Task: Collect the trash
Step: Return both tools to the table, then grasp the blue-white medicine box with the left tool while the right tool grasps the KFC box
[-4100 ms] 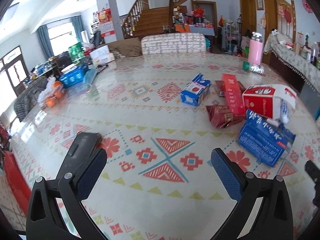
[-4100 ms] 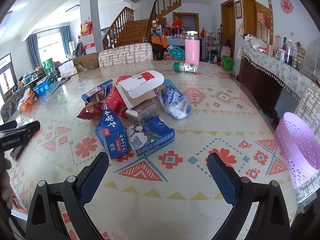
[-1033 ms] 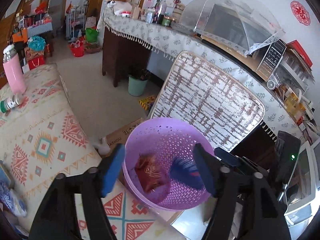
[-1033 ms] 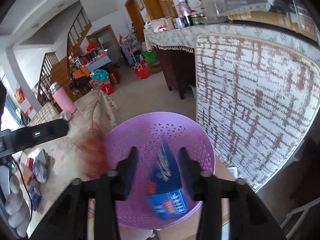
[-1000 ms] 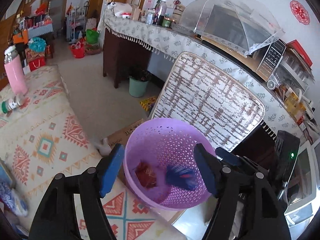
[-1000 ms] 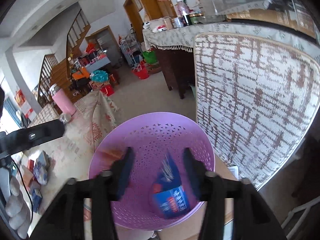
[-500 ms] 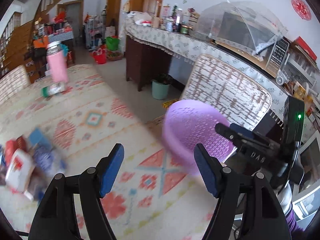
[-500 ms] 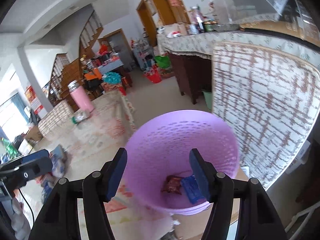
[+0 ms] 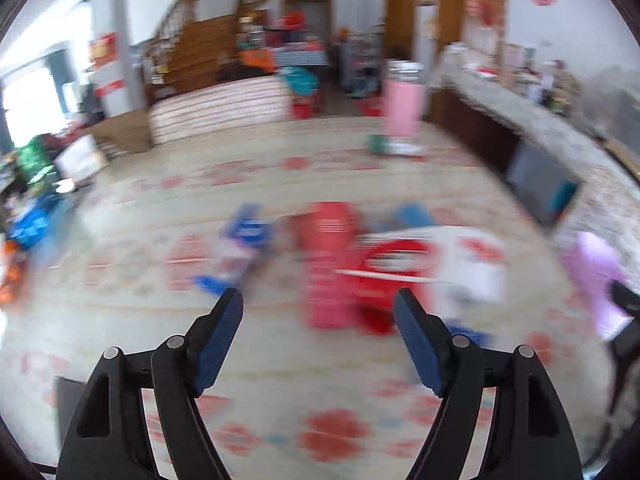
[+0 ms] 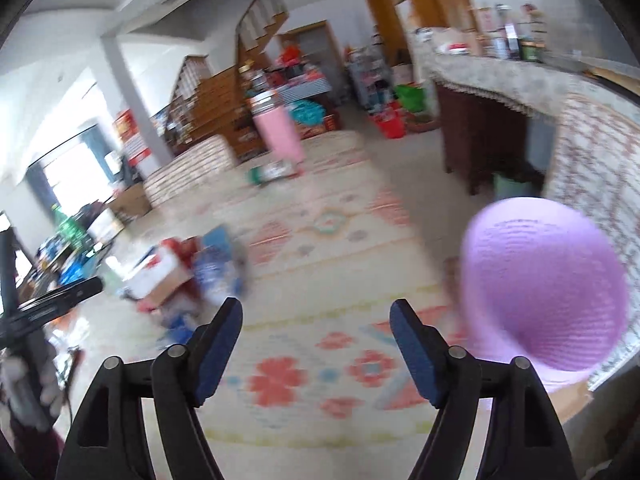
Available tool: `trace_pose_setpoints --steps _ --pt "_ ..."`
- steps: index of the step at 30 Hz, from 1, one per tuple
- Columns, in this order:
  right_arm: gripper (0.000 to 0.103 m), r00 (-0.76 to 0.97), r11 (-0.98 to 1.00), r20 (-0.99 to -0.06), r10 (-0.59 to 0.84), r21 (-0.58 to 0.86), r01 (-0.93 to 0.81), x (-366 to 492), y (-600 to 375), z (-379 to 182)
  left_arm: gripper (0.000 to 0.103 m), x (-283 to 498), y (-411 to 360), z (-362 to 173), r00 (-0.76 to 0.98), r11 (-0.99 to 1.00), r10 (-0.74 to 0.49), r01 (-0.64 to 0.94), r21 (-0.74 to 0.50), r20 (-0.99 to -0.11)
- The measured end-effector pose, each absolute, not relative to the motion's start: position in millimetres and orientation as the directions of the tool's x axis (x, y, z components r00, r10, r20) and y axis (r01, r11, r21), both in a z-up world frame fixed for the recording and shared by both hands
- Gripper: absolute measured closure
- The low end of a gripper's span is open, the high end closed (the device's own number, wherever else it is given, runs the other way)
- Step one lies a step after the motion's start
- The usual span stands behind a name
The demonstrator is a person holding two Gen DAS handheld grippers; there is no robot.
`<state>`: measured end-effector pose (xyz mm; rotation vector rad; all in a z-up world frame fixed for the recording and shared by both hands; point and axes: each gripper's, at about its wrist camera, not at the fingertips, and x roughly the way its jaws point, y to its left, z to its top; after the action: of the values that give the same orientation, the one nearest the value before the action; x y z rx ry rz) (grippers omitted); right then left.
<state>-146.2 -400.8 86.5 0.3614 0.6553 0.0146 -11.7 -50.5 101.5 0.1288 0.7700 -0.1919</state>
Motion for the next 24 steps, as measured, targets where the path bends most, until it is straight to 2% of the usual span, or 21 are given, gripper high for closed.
trace_pose_setpoints --steps 3,10,16,24 --pt "0.014 0.781 0.936 -0.59 0.203 0.351 0.022 -123.0 -370.0 90.0 0.025 12.1 -21.0 92.5 0.692 0.981 -0.086 0.184 0.06 -0.717" --pt "0.009 0.718 0.945 -0.627 0.302 0.294 -0.142 -49.9 -301.7 114.0 0.025 75.2 3.3 67.5 0.646 0.976 -0.116 0.217 0.035 -0.754" --pt "0.008 0.599 0.947 -0.745 0.293 0.139 -0.291 17.0 -242.6 117.9 0.025 108.1 -5.4 45.3 0.612 0.958 -0.127 0.281 0.064 -0.781" --pt "0.008 0.453 0.906 -0.868 0.206 -0.006 -0.423 62.3 -188.7 79.8 0.024 124.1 -4.5 21.6 0.56 0.955 -0.122 0.29 0.057 -0.819"
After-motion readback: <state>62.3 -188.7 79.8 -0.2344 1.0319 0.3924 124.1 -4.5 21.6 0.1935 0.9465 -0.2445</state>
